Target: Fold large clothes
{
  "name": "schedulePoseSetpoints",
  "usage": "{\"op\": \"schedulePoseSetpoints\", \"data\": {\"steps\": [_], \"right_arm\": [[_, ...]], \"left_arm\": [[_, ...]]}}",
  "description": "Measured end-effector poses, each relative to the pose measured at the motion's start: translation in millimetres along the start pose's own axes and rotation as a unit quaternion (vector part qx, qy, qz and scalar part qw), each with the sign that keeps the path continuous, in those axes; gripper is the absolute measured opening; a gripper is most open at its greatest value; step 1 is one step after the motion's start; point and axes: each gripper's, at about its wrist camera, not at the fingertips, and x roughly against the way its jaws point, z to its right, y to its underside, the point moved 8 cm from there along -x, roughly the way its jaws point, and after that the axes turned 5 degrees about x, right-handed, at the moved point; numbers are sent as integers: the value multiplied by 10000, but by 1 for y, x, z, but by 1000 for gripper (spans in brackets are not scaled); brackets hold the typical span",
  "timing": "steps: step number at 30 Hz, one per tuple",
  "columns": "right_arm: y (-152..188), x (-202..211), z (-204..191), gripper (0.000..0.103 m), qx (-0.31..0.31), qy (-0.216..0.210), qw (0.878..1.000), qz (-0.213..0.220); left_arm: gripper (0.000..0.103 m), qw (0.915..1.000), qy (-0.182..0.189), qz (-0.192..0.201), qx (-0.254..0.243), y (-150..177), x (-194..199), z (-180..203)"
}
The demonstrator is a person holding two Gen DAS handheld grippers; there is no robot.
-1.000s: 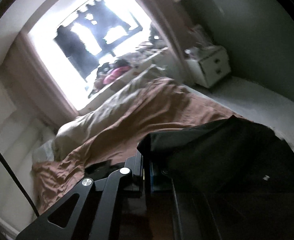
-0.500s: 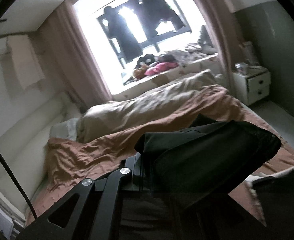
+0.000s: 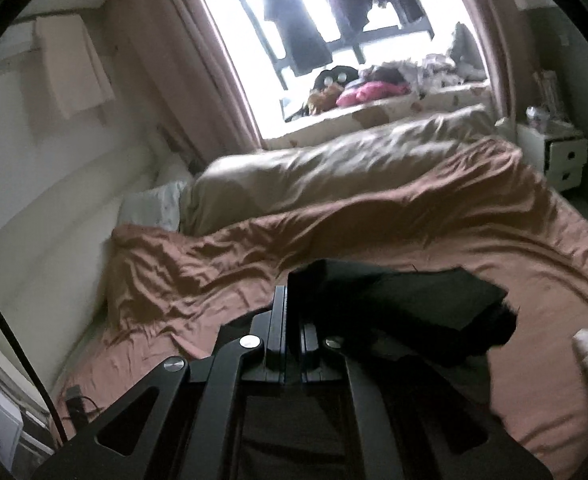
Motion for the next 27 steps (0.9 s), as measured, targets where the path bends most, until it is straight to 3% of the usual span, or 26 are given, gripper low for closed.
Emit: {"op": "schedulePoseSetpoints", "data": {"steps": [10, 15, 17, 20, 21, 22, 24, 27], "right_arm": [[36, -114, -12, 1, -309, -26, 9973, -672], [60, -162, -42, 2, -553, -473, 9890, -1289], [78, -170, -50, 2, -711, -773, 9827, -1527], [92, -176, -48, 5, -807, -864, 9790, -1661], [94, -176, -45, 15, -816, -911, 9783, -1675], [96, -174, -43, 40, -851, -972, 9773, -1681], [99, -169, -38, 79, -940, -1059, 9766, -1619], [99, -156, -23, 81, -950, -1184, 9750, -1621]], "left_arm": [[69, 9994, -245, 101, 238, 8, 24, -78], [69, 9987, -300, 46, 412, 16, 24, -99], [69, 9987, -286, 3, 429, 20, 25, -101], [69, 9989, -319, -36, 336, 25, 32, -100], [69, 9990, -336, -35, 303, 25, 33, -99], [69, 9990, -364, -28, 257, 25, 36, -98], [69, 9991, -389, -11, 183, 23, 40, -94], [69, 9992, -367, 12, 125, 19, 42, -81]]}}
